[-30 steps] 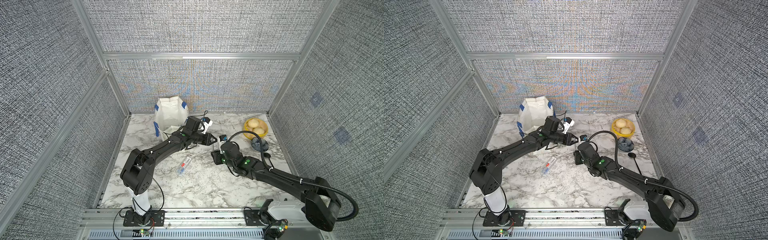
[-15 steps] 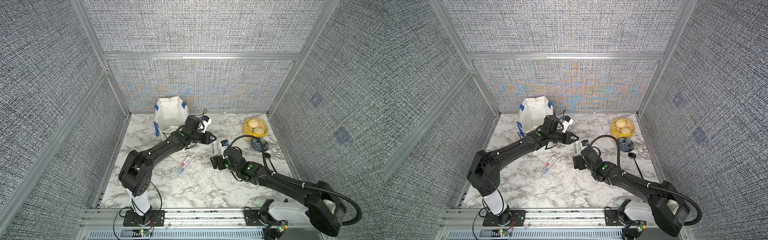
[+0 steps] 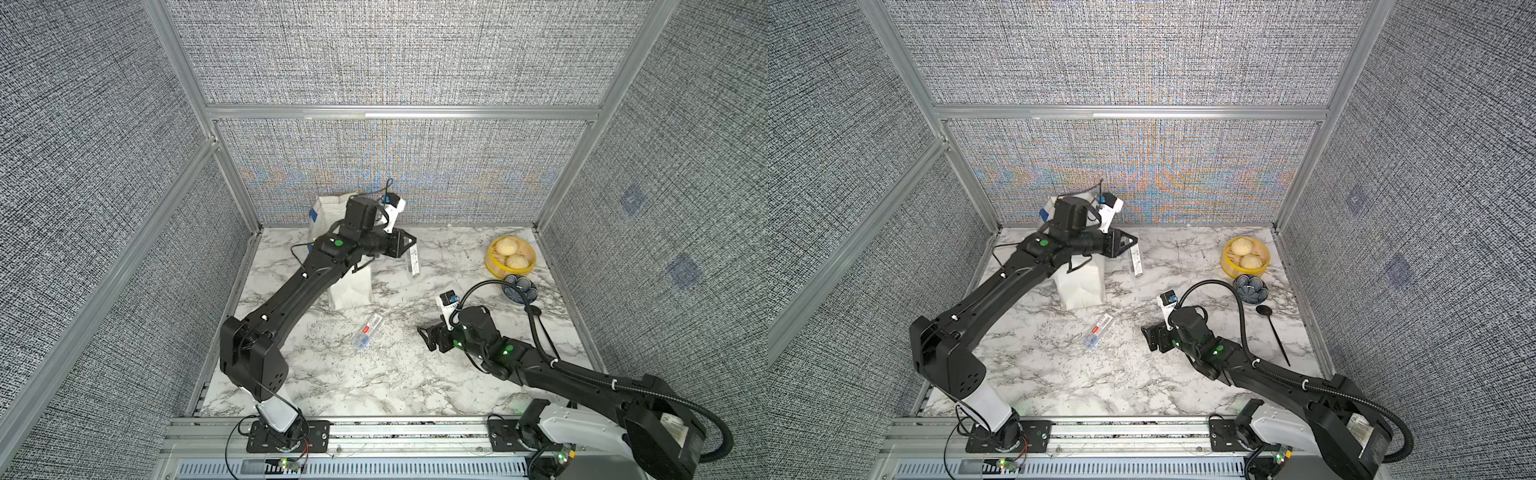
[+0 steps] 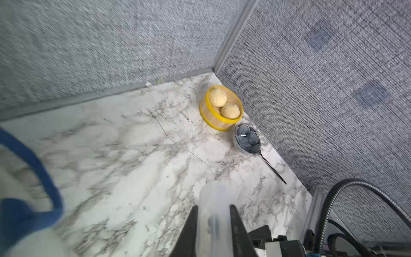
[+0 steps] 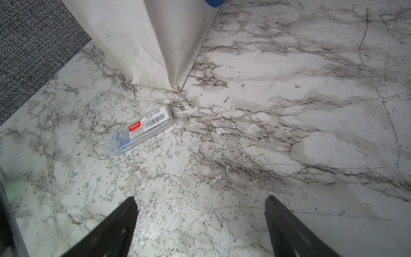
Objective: Put the compass set into the canvas bag
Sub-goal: Place the compass set in the canvas bag.
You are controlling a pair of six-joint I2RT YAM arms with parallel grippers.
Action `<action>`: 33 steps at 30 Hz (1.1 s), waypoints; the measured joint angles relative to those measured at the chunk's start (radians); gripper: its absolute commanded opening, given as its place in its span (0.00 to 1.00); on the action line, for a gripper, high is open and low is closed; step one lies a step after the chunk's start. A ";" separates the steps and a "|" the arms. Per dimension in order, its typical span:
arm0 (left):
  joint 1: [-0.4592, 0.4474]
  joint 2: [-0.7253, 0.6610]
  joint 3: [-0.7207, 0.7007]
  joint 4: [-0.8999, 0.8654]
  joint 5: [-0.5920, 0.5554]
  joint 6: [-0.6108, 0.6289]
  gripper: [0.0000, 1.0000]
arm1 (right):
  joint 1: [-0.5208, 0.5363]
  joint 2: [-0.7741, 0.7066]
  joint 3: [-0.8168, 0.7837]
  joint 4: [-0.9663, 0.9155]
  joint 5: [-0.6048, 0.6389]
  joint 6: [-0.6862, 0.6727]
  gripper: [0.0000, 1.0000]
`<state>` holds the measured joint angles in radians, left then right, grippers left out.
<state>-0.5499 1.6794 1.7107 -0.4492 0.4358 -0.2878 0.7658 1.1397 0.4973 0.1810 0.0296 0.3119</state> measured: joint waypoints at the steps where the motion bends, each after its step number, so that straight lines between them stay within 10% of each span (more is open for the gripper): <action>1: 0.019 -0.002 0.039 -0.032 -0.013 0.020 0.17 | 0.000 -0.003 -0.003 0.006 -0.013 -0.002 0.89; 19: 0.339 0.179 0.382 -0.255 -0.145 0.191 0.16 | 0.000 -0.041 -0.015 0.031 -0.067 -0.030 0.89; 33: 0.360 0.415 0.343 -0.232 -0.117 0.168 0.14 | 0.000 -0.053 -0.015 0.024 -0.060 -0.049 0.89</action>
<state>-0.1902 2.0949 2.0537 -0.6815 0.3183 -0.1196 0.7658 1.0870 0.4824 0.2047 -0.0299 0.2630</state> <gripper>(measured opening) 0.205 0.888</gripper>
